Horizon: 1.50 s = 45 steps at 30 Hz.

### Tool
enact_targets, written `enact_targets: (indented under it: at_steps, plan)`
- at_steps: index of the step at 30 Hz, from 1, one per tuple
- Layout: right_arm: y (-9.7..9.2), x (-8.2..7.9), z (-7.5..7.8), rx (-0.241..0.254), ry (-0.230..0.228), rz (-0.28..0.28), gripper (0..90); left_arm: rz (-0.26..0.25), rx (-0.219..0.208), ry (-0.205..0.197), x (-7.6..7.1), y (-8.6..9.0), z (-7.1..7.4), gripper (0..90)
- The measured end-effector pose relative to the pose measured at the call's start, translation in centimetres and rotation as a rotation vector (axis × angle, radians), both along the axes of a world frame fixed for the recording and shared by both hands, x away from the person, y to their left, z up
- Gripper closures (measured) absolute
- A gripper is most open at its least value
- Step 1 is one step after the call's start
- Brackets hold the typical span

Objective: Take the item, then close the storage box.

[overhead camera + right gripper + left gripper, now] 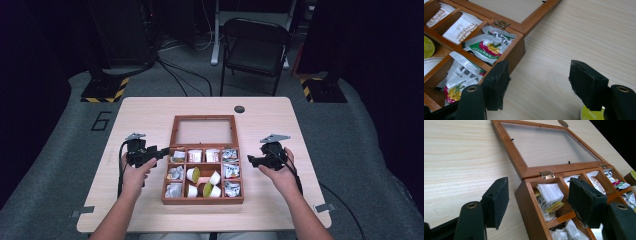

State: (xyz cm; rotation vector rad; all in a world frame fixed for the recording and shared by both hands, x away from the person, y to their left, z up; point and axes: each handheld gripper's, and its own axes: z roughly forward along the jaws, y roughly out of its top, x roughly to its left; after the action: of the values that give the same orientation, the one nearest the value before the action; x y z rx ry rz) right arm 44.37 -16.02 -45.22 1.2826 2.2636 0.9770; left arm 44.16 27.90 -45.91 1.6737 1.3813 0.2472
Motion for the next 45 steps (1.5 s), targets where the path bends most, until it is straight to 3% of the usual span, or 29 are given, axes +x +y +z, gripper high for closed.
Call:
enact_targets:
  at_steps: [14,21,28,33,39,45]
  plan:
    - [1.8,0.7,2.3,0.074,0.032,0.069,31.9,-0.026,0.033,0.003,1.4,-0.6,0.9,33.2]
    - [3.0,1.3,3.7,0.052,0.027,0.107,31.9,-0.040,0.045,-0.004,2.1,-1.0,1.9,33.3]
    - [3.4,2.3,3.7,0.039,0.019,0.109,32.0,-0.046,0.048,-0.021,2.6,-1.3,2.4,33.3]
    - [3.7,2.6,3.3,0.043,0.028,0.107,32.1,-0.084,0.061,-0.061,2.6,-1.5,3.3,33.1]
    - [3.9,3.3,3.5,0.066,0.040,0.106,32.1,-0.092,0.094,-0.052,3.4,-1.9,3.7,33.1]
    - [3.9,3.8,3.2,0.097,0.058,0.092,32.1,-0.091,0.097,-0.030,4.1,-2.2,3.1,33.1]
